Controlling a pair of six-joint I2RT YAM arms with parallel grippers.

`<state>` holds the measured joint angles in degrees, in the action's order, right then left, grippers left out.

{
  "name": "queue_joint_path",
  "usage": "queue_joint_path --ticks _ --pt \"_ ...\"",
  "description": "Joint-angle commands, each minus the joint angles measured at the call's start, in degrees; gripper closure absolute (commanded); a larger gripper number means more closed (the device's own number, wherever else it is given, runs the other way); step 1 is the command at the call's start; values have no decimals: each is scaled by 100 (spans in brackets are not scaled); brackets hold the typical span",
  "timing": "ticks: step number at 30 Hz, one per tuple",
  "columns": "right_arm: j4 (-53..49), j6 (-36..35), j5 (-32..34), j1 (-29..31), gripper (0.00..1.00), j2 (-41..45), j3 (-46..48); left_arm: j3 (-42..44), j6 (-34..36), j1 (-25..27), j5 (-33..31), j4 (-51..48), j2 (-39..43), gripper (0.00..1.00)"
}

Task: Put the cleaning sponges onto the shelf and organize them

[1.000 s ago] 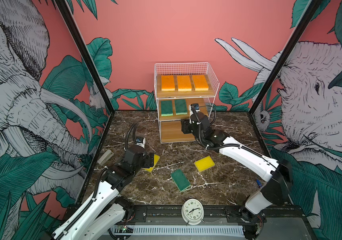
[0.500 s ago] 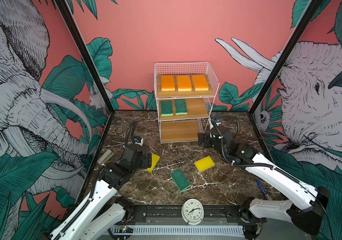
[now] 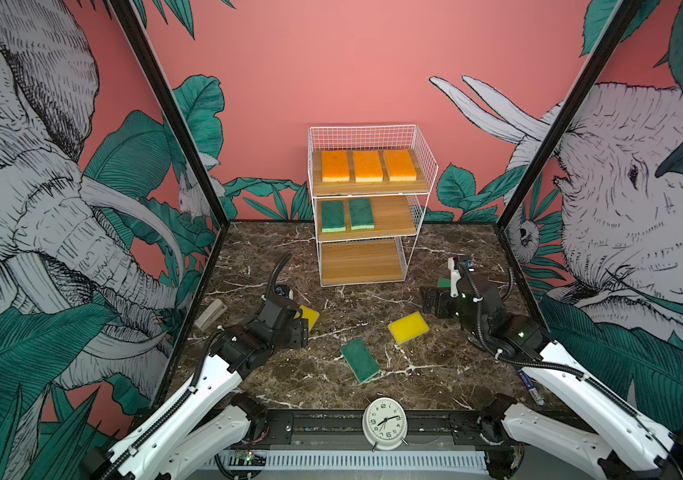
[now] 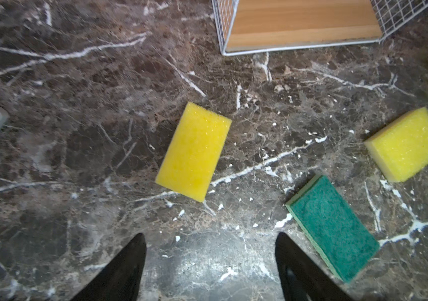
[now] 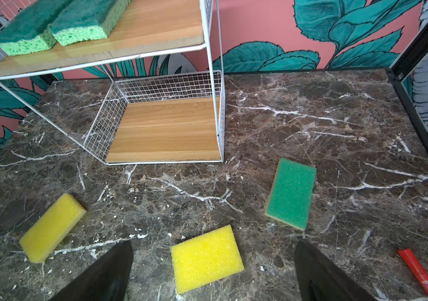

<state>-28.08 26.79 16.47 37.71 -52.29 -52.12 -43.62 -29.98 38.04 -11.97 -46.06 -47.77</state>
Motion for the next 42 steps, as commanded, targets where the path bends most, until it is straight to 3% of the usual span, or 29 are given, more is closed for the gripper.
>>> queue_joint_path --ticks 1,7,14,18,21,29,42 --pt "-36 -24 -428 -44 1 17 137 115 -479 441 12 57 -243 23" --pt "-27 37 -761 -54 1 -13 305 190 -1022 1134 95 470 -974 25" --pt "-42 111 -1186 -62 2 -109 493 312 -2192 1948 351 1306 -1666 27" --pt "-14 212 -1482 -62 3 -109 685 580 -2563 2006 697 2039 -2193 57" --pt "-30 265 -1556 -61 4 20 850 532 -2610 2095 692 2011 -2398 70" --pt "113 332 -2042 -54 7 29 1205 554 -2611 2120 932 2304 -2865 76" --pt "562 486 -2747 11 10 -224 1493 280 -2634 2216 956 2727 -3593 75"
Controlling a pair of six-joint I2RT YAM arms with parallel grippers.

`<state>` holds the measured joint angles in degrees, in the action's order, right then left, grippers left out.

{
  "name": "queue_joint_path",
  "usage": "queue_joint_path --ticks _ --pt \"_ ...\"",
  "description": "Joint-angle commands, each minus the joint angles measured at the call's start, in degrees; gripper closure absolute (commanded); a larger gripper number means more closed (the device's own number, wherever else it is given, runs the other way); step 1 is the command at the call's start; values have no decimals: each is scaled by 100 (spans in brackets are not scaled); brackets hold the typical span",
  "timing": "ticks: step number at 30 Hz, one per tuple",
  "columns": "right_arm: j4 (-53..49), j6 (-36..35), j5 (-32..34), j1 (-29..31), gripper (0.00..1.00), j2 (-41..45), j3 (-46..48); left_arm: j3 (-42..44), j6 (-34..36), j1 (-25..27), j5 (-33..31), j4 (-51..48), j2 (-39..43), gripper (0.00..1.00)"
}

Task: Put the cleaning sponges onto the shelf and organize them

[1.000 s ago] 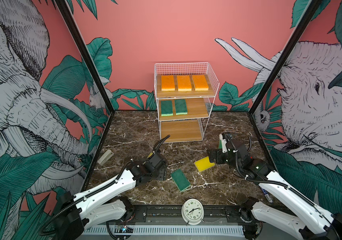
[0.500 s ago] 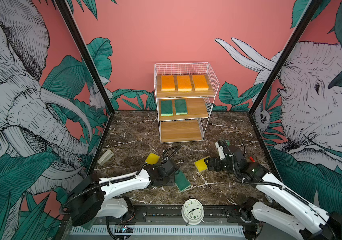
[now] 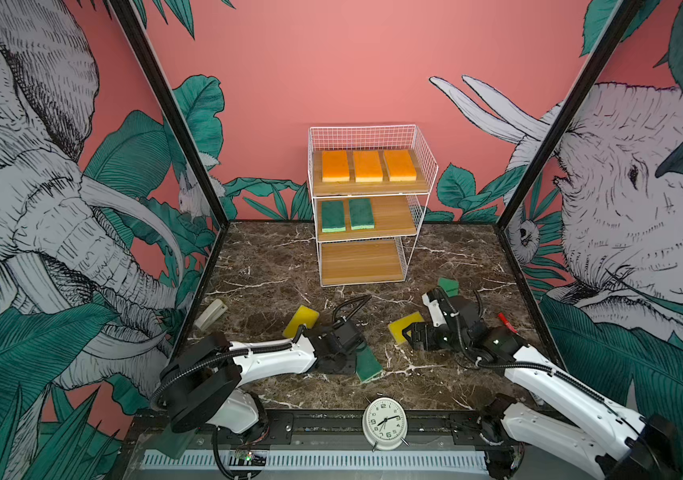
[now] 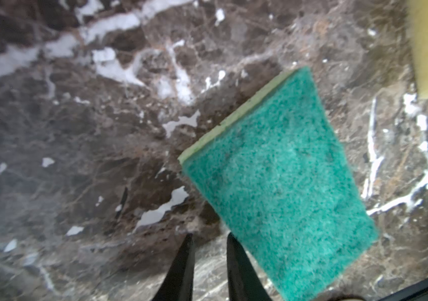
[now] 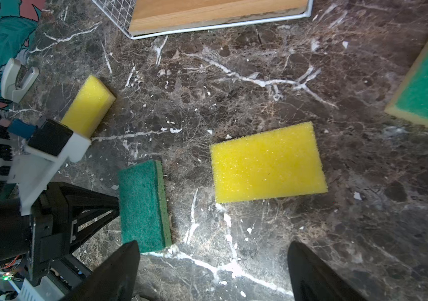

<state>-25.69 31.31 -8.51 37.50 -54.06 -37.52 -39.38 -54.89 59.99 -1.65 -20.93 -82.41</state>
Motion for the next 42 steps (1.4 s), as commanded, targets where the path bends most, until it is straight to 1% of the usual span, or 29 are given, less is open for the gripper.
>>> queue_joint_path --ticks 1,7,10,14,16,18,20,24,32,36,40,41,42 --pt "334 10 -283 54 10 -60 42 -206 -128 22 -89 247 -210 75" --pt "337 -137 -531 194 10 -103 149 -756 113 13 -163 334 -692 73" --pt "314 -178 -531 320 10 -138 211 -1014 232 -21 -102 290 -910 72" --pt "379 -63 -482 573 11 -174 339 -1102 264 -29 -104 88 -918 72" --pt "443 24 -364 762 11 -181 402 -1020 252 -55 -129 9 -781 70" --pt "442 191 -170 934 11 -200 421 -952 272 -83 -184 -169 -586 62" --pt "450 498 7 1043 11 -231 429 -954 384 -101 -303 -438 -391 59" --pt "623 1019 137 1329 12 -425 452 -940 588 -168 -641 -1031 67 57" --pt "354 1536 823 2225 11 -1236 -63 -380 860 -629 -757 -1257 1248 55" --pt "-54 1606 1194 2558 10 -1781 -610 -158 970 -747 -782 -1373 1722 53" --pt "-669 1826 1474 2633 9 -2402 -1084 29 983 -768 -769 -1388 2089 49" --pt "-843 1864 1517 2634 6 -2550 -1219 67 987 -770 -743 -1388 2201 47" --pt "-977 1898 1538 2631 1 -2670 -1333 98 986 -775 -736 -1395 2315 45"
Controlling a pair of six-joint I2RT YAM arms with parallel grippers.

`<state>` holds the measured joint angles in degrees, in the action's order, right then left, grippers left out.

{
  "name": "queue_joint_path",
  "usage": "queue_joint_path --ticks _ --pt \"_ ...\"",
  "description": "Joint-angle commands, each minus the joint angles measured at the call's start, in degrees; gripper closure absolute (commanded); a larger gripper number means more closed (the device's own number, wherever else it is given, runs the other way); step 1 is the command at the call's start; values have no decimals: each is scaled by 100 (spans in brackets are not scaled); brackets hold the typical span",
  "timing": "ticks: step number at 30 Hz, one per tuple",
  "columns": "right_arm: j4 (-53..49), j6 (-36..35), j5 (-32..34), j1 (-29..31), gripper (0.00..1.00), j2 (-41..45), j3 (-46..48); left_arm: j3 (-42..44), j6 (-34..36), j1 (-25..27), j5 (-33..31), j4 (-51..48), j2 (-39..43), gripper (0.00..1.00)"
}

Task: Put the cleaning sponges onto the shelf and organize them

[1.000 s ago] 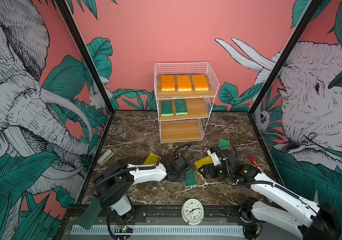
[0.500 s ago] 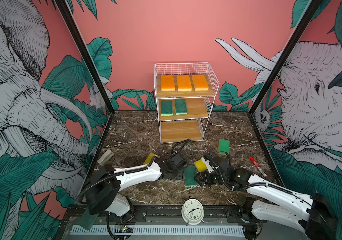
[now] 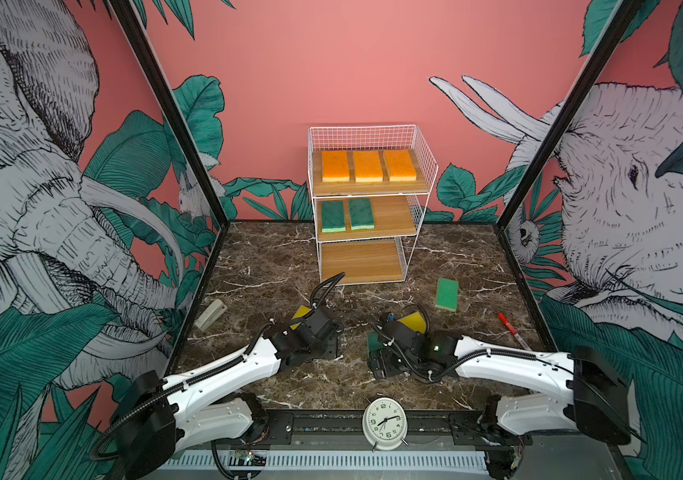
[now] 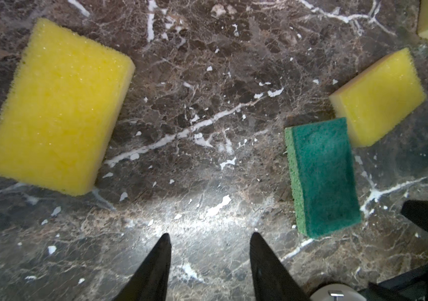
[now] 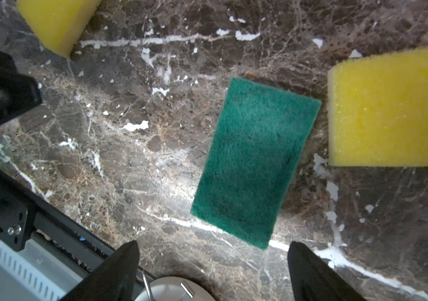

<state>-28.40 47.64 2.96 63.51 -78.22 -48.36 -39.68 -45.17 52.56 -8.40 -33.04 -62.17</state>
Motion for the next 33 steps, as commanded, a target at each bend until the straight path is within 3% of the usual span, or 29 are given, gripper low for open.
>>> queue_joint_path --ticks 1,17,33 --pt "-755 300 394 38 1 -332 -314 158 25 -31 -57 -193 386 43" --pt "-1180 776 456 259 1 -1613 -993 360 270 -149 -98 -492 1347 39" --pt "-789 689 30 -48 1 -1983 -803 609 118 -148 -214 -461 1725 39"
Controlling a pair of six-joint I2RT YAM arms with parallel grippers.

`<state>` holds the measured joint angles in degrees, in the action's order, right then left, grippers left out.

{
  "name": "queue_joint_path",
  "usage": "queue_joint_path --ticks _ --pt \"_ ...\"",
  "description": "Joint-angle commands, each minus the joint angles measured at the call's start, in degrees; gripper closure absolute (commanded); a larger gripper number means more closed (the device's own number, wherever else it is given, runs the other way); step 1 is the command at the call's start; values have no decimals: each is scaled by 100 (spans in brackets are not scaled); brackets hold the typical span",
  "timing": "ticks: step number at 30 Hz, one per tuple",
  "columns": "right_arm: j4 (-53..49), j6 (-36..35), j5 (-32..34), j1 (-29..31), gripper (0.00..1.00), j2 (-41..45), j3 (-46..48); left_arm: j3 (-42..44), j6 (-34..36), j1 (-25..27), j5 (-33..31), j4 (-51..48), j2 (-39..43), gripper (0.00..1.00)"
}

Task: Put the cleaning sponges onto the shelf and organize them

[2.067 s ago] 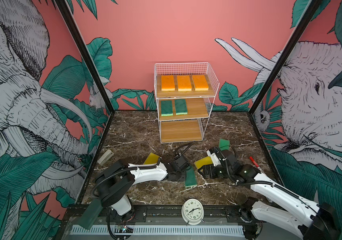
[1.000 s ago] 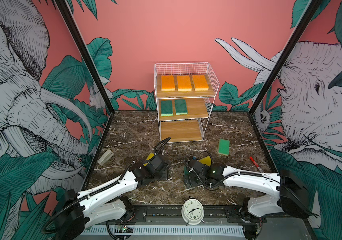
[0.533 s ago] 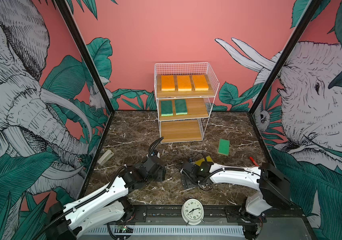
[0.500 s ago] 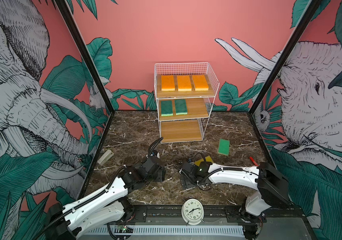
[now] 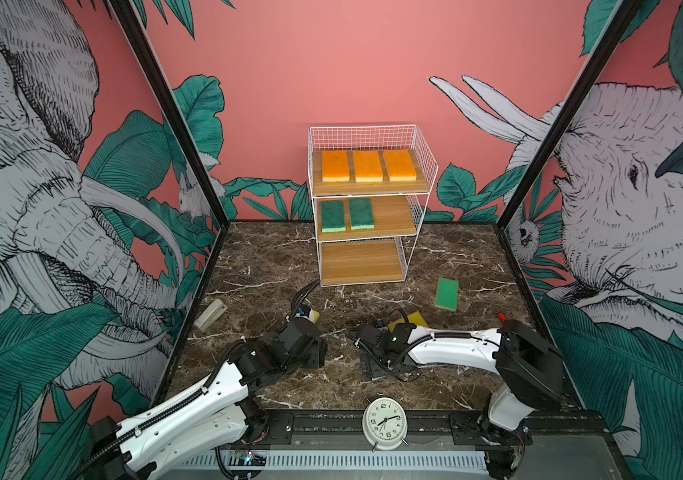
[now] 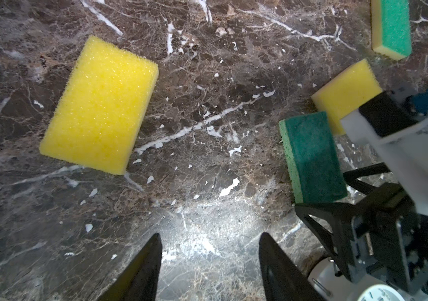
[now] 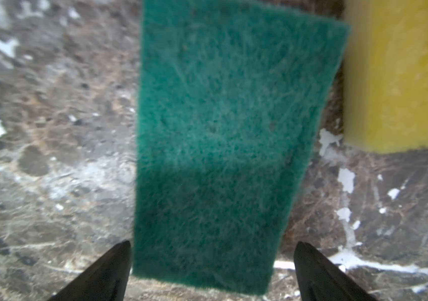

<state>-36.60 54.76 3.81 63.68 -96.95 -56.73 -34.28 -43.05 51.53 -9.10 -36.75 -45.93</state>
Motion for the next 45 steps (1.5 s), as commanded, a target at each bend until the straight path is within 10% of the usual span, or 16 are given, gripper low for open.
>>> queue_joint_path --ticks 1,14,45 --pt "25 -43 -44 -71 2 -122 16 55 -96 -46 -149 -95 111 39" --pt "350 81 -47 -169 26 325 487 13 -92 -46 -231 -134 220 40" --pt "-870 -1023 1443 -396 31 2148 -494 -942 581 -46 -765 -579 -75 39"
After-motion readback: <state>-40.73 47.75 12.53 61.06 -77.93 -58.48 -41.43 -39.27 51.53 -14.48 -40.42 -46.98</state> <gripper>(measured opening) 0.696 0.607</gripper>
